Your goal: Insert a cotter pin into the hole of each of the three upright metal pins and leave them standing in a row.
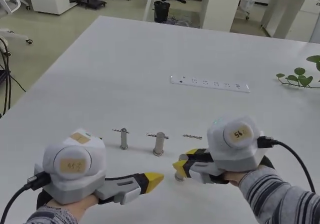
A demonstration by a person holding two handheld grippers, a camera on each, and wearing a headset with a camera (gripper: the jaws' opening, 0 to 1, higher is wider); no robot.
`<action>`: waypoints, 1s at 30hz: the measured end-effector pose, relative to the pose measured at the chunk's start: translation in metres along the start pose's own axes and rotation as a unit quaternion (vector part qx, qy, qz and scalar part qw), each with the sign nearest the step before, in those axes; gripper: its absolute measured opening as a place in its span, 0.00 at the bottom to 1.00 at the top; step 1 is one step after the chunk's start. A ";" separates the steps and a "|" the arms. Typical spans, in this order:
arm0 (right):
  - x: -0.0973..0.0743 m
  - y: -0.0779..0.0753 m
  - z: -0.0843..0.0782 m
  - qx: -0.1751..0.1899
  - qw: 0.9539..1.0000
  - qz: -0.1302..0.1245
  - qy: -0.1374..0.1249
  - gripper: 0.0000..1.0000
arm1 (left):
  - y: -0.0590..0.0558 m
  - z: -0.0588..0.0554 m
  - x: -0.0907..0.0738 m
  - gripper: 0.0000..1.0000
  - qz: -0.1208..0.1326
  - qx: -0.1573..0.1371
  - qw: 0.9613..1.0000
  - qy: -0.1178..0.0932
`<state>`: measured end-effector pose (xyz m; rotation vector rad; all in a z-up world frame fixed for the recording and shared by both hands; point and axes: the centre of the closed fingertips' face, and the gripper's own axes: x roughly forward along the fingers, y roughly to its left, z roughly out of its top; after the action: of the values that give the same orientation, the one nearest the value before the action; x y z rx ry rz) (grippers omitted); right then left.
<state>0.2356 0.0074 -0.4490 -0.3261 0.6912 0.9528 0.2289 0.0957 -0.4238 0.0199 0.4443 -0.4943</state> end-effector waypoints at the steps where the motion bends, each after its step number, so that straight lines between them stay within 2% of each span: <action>1: 0.002 0.003 0.001 -0.003 1.000 0.002 -0.001 0.08 | 0.000 0.000 0.000 0.99 0.000 0.001 1.000 0.001; 11: 0.007 0.015 -0.002 -0.009 1.000 0.011 -0.002 0.08 | -0.002 -0.002 0.001 0.99 -0.002 0.002 1.000 0.004; 21: 0.008 0.019 -0.007 -0.005 1.000 0.005 -0.014 0.09 | -0.005 -0.003 0.003 0.99 -0.008 0.009 1.000 0.010; 24: 0.008 0.022 -0.009 -0.033 0.999 0.001 -0.016 0.09 | -0.007 -0.004 0.003 0.99 -0.010 0.010 1.000 0.011; 28: 0.009 0.021 -0.009 -0.010 1.000 -0.004 -0.021 0.09 | -0.007 -0.005 0.004 0.99 -0.012 0.015 1.000 0.016; 30: 0.011 0.021 -0.015 -0.006 1.000 -0.004 -0.012 0.09 | -0.007 -0.007 0.004 0.99 -0.011 0.016 1.000 0.019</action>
<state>0.2168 0.0176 -0.4664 -0.3268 0.6629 0.9520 0.2257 0.0887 -0.4307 0.0541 0.4739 -0.5239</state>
